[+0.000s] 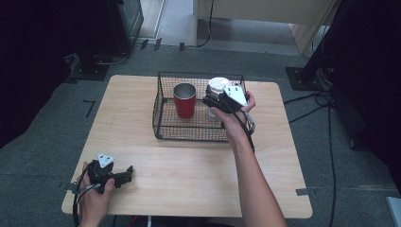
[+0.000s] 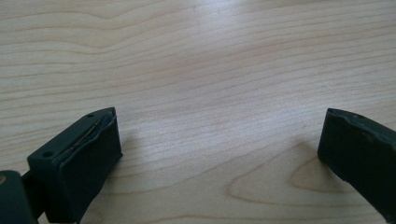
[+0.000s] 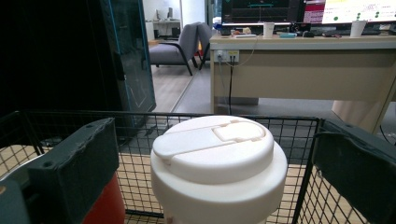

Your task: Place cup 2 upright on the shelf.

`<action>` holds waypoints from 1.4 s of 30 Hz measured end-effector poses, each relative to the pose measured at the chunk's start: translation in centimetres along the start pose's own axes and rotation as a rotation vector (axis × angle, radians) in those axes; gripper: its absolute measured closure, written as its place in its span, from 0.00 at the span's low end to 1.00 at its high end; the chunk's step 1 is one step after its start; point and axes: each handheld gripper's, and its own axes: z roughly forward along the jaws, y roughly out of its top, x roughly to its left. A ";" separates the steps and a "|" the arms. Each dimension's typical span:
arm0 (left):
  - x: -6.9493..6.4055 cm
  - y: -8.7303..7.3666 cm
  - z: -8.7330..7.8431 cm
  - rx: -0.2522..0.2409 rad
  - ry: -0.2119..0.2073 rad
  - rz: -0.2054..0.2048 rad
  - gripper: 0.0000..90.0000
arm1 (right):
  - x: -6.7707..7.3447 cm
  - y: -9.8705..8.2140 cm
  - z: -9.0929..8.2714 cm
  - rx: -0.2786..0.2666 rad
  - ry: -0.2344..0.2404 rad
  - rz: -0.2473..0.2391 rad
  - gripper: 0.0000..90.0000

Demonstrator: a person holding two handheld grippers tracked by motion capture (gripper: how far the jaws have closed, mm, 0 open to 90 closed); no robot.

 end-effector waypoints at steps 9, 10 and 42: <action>0.0 0.0 0.0 0.001 0.000 0.001 0.00 | -1.3 -0.6 -2.2 -0.006 0.029 -0.017 0.01; 0.0 0.0 0.0 0.001 0.000 0.001 0.00 | -1.5 -0.6 -2.5 -0.005 0.033 -0.014 0.01; 0.0 0.0 0.0 -0.001 0.000 0.000 0.00 | -5.9 -3.0 -11.1 -0.033 0.089 -0.062 0.01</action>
